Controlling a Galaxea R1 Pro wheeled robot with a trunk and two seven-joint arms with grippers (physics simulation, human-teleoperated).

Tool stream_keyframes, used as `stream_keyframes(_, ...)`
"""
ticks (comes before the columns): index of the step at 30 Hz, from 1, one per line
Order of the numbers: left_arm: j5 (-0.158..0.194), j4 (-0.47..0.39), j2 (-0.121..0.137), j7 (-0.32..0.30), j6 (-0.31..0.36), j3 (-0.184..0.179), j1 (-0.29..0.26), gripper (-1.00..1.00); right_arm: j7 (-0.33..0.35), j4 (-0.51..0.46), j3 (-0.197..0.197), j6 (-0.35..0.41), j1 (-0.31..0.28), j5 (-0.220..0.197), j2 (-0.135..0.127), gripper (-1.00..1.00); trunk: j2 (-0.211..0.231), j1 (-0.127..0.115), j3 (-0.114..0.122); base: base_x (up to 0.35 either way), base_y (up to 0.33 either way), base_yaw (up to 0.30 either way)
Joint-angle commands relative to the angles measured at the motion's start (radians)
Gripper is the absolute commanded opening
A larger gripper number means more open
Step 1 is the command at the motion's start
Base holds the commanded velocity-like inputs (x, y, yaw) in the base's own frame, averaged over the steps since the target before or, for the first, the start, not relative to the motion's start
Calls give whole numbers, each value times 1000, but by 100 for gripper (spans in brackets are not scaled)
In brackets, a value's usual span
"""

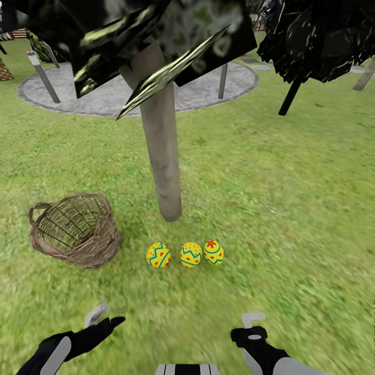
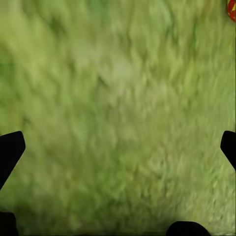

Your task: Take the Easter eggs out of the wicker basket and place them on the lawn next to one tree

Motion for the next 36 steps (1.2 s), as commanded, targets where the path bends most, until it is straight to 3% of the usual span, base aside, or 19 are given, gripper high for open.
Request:
stream_keyframes(1, 5, 20, -5, -2, -18, -13, -1, 100, -4, 13, 9, -12, 0, -9, 0, 100, 7, -4, 3, 0, 0, 0)
stream_keyframes(4, 3, 51, -12, 0, -61, -37, -1, 100, -4, 35, 10, -30, 0, -8, -1, 100, 28, -16, 12, 0, 0, 0)
stream_keyframes(15, 0, 93, -11, 1, -104, -51, -1, 100, -4, 55, 11, -37, 26, -6, 1, 100, 105, -58, 47, 0, 0, 0)
stream_keyframes(22, 0, 96, -11, 3, -118, -127, -1, 100, -4, 56, 11, -70, 41, -9, 2, 100, 154, -85, 69, 0, 0, 0)
stream_keyframes(24, 0, 113, -11, 3, -120, -132, -1, 100, -4, 57, 11, -73, 48, -9, 2, 100, 168, -92, 75, 0, 0, 0)
stream_keyframes(29, 0, 203, -12, 1, -217, -136, -1, 100, -4, 57, 11, -74, 66, -8, 1, 100, 203, -111, 90, 0, 0, 0)
stream_keyframes(36, -1, 216, -11, 1, -237, -139, -1, 100, -4, 57, 11, -75, 74, -9, 1, 100, 252, -138, 112, 0, 0, 0)
